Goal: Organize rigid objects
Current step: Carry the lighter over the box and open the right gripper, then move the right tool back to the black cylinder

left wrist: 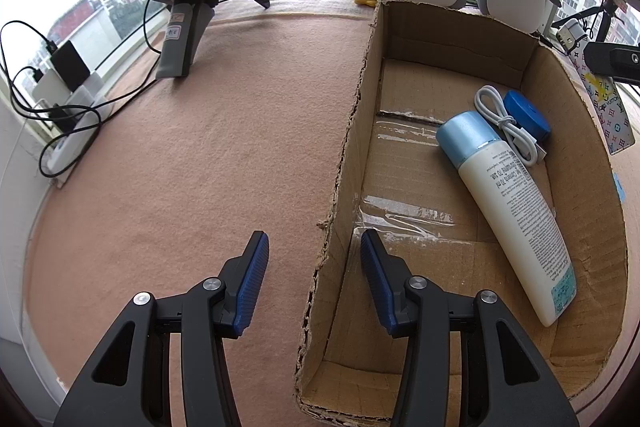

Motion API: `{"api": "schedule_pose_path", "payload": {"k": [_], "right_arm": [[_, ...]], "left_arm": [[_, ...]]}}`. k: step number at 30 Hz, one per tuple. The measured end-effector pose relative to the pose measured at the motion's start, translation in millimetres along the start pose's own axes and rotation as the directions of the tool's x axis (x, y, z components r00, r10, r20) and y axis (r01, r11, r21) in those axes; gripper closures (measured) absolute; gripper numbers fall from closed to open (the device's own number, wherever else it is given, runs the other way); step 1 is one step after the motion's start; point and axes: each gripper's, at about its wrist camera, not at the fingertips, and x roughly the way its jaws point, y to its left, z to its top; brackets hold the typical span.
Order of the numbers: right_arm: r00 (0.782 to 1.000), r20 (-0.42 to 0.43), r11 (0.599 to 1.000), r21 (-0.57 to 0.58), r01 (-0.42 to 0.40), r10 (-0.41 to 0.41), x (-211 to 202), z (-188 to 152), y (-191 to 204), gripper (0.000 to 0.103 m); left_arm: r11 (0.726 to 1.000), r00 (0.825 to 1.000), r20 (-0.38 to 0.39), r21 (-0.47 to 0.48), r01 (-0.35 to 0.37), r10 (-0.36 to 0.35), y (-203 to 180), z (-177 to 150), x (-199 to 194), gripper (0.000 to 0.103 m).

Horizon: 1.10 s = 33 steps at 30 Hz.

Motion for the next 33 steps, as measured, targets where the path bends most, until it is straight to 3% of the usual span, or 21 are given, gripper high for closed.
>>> {"api": "schedule_pose_path", "payload": {"k": [17,18,21,33], "right_arm": [[0.999,-0.044,0.998,-0.050,0.027,-0.029,31,0,22,0.093],[0.999,-0.040,0.998,-0.055,0.033,-0.035,30,0,23,0.088],[0.998,-0.007,0.996,-0.068,0.056,-0.057,24,2,26,0.038],[0.996,0.003,0.991,-0.093,0.092,-0.092,18,-2,28,0.036]], "left_arm": [[1.000,1.000,0.000,0.000,0.000,0.000,0,0,0,0.056],[1.000,1.000,0.000,0.001,0.000,0.000,0,0,0,0.056],[1.000,1.000,0.000,0.000,-0.001,0.001,0,0,0,0.056],[1.000,1.000,0.001,0.001,-0.001,0.001,0,0,0,0.056]]}}
